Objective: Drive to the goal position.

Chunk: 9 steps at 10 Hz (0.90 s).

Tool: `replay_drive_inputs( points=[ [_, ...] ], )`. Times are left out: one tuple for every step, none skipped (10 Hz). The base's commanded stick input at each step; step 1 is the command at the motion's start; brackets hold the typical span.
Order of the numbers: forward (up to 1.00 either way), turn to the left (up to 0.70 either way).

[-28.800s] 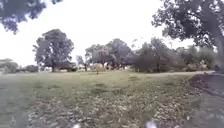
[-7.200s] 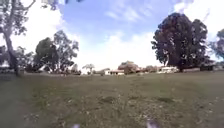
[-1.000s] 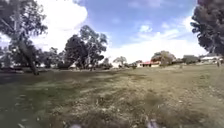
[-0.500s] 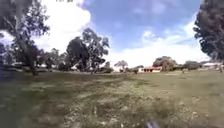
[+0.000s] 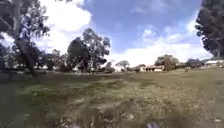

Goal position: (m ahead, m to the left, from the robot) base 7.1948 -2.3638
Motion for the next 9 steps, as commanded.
replay_drive_inputs(
  points=[
    [0.70,0.00],
    [0.70,0.00],
    [0.70,0.00],
    [0.70,0.00],
    [0.70,0.00],
    [0.70,0.00],
    [0.70,0.00],
    [0.70,0.00],
    [0.70,0.00]
  ],
)
